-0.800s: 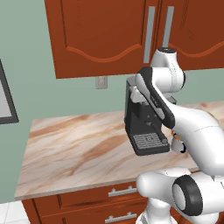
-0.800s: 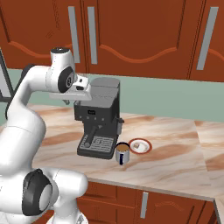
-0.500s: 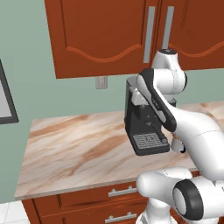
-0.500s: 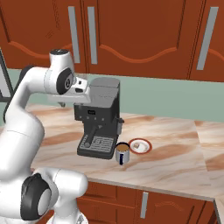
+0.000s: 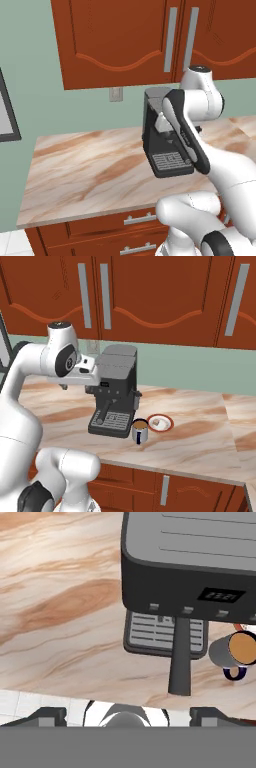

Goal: Take a sugar cube from the saucer and place it inside the coffee. Then, grab milk from the fridge and place it next to the coffee on the counter to sweeten the coffee.

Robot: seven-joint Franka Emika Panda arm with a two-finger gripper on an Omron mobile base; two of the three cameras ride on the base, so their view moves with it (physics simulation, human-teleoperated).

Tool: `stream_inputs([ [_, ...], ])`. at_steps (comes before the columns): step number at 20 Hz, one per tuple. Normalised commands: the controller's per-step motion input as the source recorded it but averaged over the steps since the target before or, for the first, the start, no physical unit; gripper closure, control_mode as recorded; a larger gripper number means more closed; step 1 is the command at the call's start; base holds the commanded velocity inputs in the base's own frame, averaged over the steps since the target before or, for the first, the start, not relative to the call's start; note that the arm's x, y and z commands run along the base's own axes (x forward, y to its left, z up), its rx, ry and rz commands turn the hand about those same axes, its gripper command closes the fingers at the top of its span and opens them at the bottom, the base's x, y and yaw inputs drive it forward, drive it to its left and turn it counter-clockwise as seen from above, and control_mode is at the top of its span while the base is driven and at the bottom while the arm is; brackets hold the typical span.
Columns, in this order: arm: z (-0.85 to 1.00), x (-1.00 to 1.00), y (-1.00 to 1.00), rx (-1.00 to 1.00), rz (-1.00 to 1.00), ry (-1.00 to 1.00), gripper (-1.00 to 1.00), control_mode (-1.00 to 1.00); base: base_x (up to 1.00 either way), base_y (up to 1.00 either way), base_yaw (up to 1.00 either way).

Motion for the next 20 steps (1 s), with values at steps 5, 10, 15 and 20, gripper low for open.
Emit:
stream_inputs([
  [5, 0.00, -0.06, 0.00, 0.00, 0.00, 0.00, -1.00, -1.00, 0.00, 0.00, 0.00],
  [10, 0.00, -0.13, 0.00, 0.00, 0.00, 0.00, -1.00, 1.00, -0.32, -0.10, 0.00],
  [15, 0.00, 0.00, 0.00, 0.00, 0.00, 0.00, -1.00, 1.00, -0.39, -0.56, 0.00],
  [20, 0.00, 0.00, 0.00, 0.00, 0.00, 0.00, -1.00, 1.00, -0.03, -0.77, 0.00],
])
